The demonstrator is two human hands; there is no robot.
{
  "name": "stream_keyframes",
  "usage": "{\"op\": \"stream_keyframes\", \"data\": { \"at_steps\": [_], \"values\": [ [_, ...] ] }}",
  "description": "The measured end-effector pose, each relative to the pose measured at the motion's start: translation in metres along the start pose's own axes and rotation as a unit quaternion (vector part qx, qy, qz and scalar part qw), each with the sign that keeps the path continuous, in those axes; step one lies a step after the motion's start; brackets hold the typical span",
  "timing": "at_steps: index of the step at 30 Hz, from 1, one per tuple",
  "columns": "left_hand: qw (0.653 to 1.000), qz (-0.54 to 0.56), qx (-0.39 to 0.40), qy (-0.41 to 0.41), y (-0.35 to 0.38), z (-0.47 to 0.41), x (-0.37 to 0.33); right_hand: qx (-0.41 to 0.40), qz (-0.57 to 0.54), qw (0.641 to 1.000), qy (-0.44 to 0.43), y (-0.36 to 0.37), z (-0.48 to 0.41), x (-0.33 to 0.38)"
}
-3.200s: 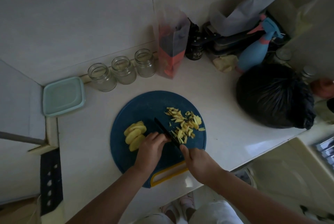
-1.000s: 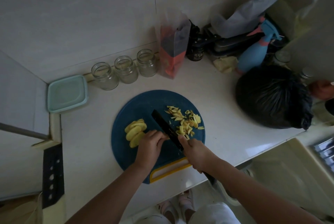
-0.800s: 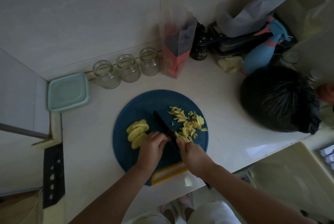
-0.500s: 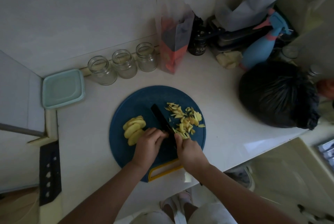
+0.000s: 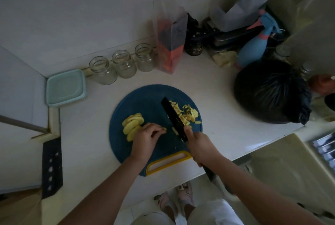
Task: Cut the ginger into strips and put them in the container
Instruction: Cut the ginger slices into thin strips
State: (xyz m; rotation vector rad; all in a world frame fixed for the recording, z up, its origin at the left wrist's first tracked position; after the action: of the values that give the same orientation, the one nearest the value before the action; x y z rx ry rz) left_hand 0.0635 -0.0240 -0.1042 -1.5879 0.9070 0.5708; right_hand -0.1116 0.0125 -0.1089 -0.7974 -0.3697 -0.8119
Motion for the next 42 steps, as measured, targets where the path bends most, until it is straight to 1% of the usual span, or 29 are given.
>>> {"op": "stream_keyframes", "data": {
  "at_steps": [2, 6, 9, 13, 17, 20, 25, 29, 35, 42],
  "values": [
    [1.0, -0.005, 0.004, -0.002, 0.0, -0.001, -0.001, -0.004, -0.015, 1.0, 0.0, -0.003, 0.002, 0.002],
    [0.998, -0.044, 0.027, 0.025, 0.005, 0.001, -0.005, -0.005, -0.002, 0.999, -0.049, -0.003, 0.002, 0.016],
    [0.997, -0.065, 0.029, 0.029, 0.007, 0.003, -0.006, 0.006, -0.006, 0.999, -0.034, 0.002, 0.005, 0.011],
    [0.999, -0.036, 0.014, -0.002, 0.002, 0.002, -0.003, -0.001, 0.038, 0.997, -0.066, 0.009, 0.01, 0.015],
    [1.0, -0.023, 0.015, 0.002, -0.001, 0.0, -0.001, 0.003, 0.079, 0.991, -0.106, 0.018, 0.013, 0.027],
    [0.999, -0.03, 0.024, 0.023, -0.001, 0.001, -0.001, 0.002, 0.083, 0.991, -0.103, 0.021, 0.008, 0.025],
    [0.996, -0.069, 0.033, 0.039, 0.001, 0.004, 0.0, -0.004, 0.133, 0.984, -0.12, 0.03, 0.0, 0.02],
    [0.993, -0.092, 0.04, 0.058, 0.0, 0.003, 0.0, -0.023, 0.132, 0.986, -0.104, 0.03, -0.004, 0.013],
    [0.992, -0.101, 0.046, 0.053, 0.003, 0.003, 0.008, -0.026, 0.197, 0.974, -0.108, 0.039, -0.003, 0.017],
    [0.993, -0.095, 0.053, 0.055, 0.004, 0.002, 0.011, -0.015, 0.181, 0.979, -0.094, 0.04, -0.008, 0.018]
  ]
}}
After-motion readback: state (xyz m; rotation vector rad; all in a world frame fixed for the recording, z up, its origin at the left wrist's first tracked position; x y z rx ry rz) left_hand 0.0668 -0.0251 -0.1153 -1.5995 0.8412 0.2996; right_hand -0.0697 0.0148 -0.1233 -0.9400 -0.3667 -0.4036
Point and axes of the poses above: each hand's wrist, its own z-axis away from the middle knuckle, its own y-axis out of the palm, x = y × z, the point moved 9 cm from there along -z, towards the middle knuckle, and after that the axes turned 4 degrees about z, right-handed, at the moved point
